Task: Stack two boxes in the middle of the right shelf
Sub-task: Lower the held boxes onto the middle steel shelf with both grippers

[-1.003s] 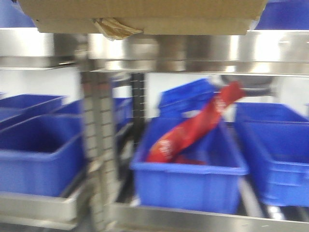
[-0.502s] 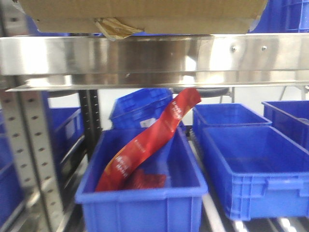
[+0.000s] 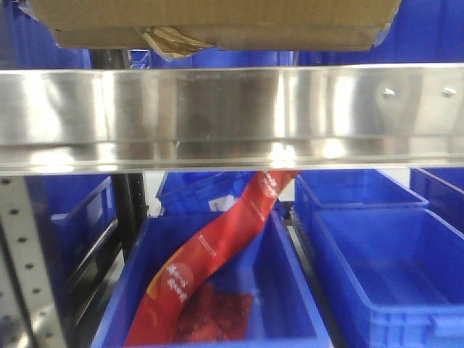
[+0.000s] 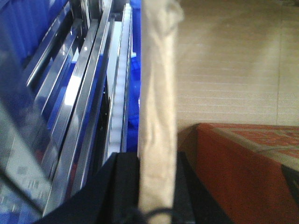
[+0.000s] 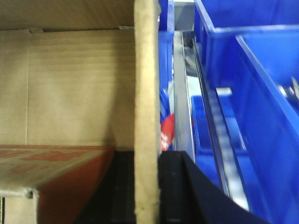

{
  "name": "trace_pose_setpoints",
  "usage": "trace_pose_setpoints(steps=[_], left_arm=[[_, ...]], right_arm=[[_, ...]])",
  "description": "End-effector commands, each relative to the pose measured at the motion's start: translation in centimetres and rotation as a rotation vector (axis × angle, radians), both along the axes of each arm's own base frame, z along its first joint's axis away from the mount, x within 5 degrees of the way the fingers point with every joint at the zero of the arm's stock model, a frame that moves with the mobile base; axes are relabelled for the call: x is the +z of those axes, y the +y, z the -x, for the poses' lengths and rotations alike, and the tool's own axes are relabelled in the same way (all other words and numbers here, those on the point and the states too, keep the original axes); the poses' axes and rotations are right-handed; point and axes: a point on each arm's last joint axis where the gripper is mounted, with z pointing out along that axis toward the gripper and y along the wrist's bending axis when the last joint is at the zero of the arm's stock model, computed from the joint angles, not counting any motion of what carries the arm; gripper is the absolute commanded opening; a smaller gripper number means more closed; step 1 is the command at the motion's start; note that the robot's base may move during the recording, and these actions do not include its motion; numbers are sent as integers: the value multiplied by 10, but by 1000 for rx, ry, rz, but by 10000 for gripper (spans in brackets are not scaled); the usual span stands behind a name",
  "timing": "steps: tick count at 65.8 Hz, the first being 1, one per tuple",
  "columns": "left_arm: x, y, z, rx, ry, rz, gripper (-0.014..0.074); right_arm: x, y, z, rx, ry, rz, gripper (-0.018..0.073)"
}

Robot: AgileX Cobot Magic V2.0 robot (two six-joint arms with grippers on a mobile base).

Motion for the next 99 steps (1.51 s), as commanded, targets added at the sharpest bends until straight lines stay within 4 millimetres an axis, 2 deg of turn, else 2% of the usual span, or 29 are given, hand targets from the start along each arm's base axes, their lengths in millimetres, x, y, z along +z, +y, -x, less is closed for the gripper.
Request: trace_pose_setpoints(steps=[1,99], left_arm=[[11,4,4,6,-59,14,-111],[10,4,4,8,-52,15,-111]], right_arm=[[16,-4,5,9,-98,-2,-154],[14,-4,5,1,-81,2,-154]])
